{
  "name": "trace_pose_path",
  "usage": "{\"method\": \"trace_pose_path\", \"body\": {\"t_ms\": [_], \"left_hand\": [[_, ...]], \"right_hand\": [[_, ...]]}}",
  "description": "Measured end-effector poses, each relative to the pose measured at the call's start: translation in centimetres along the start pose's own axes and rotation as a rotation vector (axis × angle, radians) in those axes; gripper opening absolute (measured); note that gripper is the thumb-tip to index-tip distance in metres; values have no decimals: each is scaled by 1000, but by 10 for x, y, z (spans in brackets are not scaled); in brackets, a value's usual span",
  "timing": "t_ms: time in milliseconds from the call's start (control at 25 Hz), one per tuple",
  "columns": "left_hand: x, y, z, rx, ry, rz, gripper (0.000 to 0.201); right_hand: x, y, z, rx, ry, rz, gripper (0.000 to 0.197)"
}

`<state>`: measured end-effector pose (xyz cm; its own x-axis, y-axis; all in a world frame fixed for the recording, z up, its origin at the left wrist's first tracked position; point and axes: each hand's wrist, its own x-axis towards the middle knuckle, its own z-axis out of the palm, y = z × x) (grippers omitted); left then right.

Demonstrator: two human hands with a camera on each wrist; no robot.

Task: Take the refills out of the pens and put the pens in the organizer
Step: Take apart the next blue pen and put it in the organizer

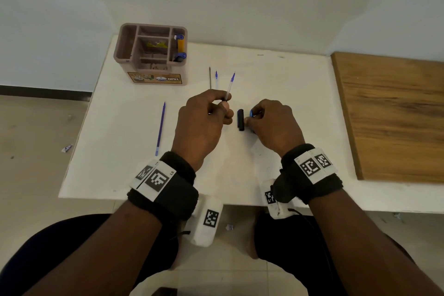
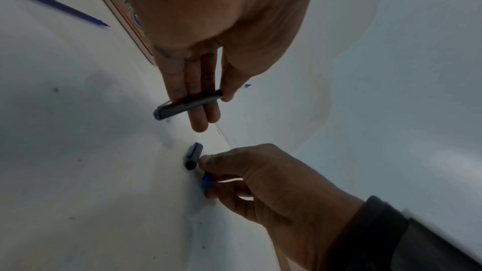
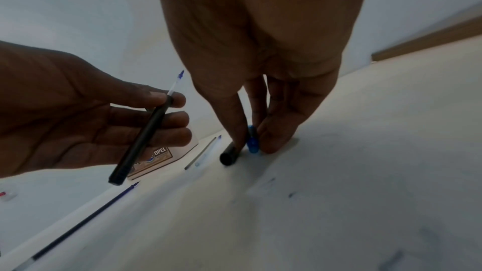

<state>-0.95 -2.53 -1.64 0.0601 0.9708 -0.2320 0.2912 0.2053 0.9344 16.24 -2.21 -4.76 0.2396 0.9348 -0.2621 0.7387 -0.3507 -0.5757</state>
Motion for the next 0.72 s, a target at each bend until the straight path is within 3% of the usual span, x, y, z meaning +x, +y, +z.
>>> {"method": "trace_pose_path", "body": {"t_ms": [320, 440, 560, 720], "left_hand": [[1, -1, -2, -19, -3, -3, 24], [0, 0, -1, -11, -15, -5, 24], [-2, 2, 1, 23, -41, 20, 25], [-2, 2, 3, 53, -49, 19, 26]], "right_hand": [[0, -3, 1, -65, 13, 15, 23], [-6, -17, -6, 176, 142, -93, 15], [-14, -35, -10, 532, 91, -154, 9], [-14, -38, -8, 556, 85, -218, 9]]}}
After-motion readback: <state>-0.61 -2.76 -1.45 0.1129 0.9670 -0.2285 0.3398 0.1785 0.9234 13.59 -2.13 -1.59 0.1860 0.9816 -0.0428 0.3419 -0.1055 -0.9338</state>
